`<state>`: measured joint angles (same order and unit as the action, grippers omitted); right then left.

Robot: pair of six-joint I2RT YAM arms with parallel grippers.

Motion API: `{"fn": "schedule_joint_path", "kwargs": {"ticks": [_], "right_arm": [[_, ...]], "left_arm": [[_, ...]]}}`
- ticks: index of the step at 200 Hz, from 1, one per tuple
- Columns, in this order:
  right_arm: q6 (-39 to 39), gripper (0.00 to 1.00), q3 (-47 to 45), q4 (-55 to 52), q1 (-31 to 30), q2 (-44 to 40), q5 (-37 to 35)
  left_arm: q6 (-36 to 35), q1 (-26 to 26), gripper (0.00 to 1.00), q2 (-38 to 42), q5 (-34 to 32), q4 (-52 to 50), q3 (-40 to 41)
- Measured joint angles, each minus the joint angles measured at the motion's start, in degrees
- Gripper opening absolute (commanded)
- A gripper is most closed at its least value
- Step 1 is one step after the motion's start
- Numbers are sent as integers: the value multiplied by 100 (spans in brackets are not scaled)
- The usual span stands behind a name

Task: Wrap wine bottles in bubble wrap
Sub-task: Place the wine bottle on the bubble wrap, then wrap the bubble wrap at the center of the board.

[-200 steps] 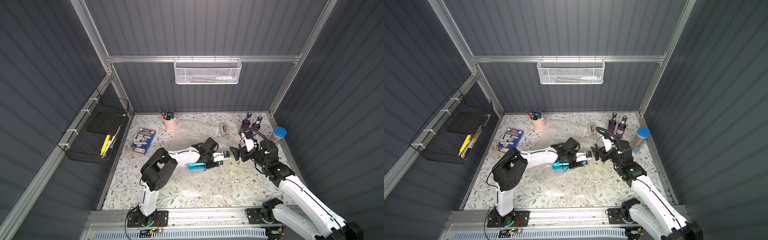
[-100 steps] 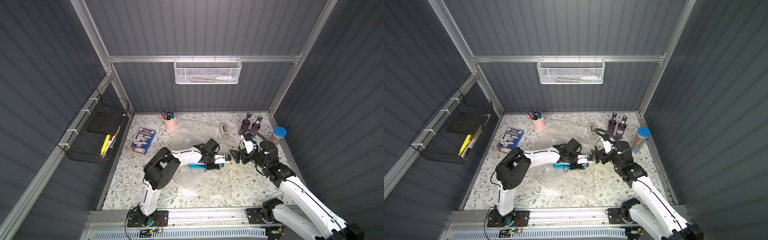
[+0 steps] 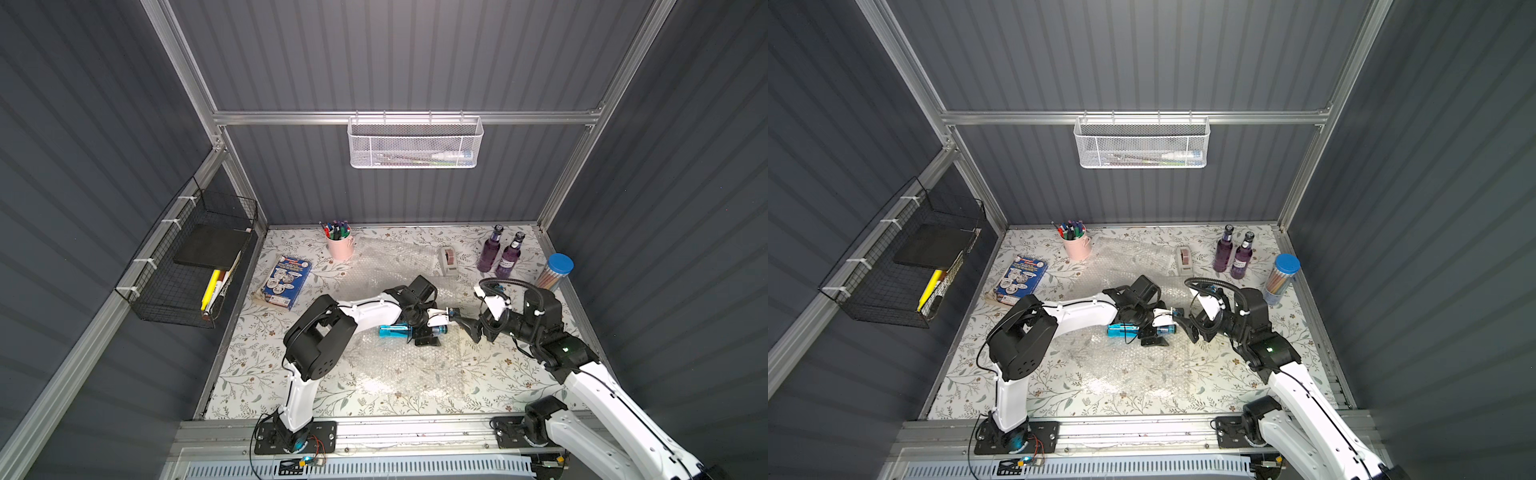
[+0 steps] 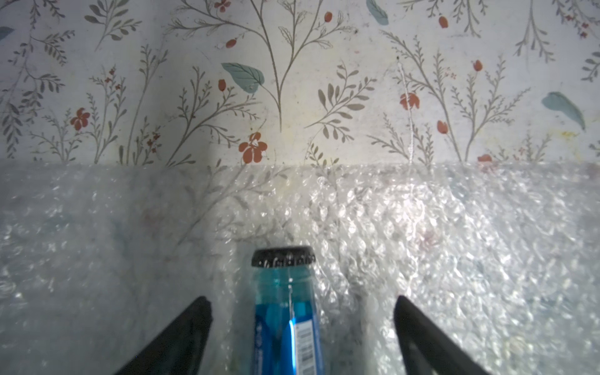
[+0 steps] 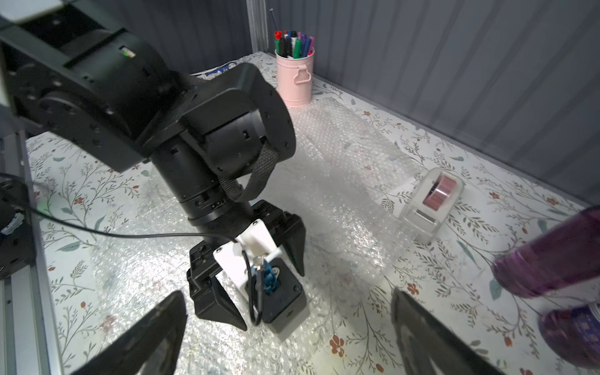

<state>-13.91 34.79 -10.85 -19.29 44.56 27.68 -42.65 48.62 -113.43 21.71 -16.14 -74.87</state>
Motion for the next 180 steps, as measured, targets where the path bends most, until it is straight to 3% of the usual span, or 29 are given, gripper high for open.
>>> {"fn": "schedule_joint_path", "kwargs": {"ticks": [35,88,144,180], "right_arm": [[-551,98,-105,-127,-192,-61,350],[-1349,98,-164,-470,-1178,122,361],[-1967,95,-225,-564,-2297,1078,153],[-2267,84,-216,-813,-2975,1923,-151]], "left_arm": [[2,-127,99,437,48,-149,131],[262,-575,99,1040,7,-525,404],[1458,-1438,99,2409,-481,-774,1139],[2376,-1751,99,3093,-369,-955,1207]]}}
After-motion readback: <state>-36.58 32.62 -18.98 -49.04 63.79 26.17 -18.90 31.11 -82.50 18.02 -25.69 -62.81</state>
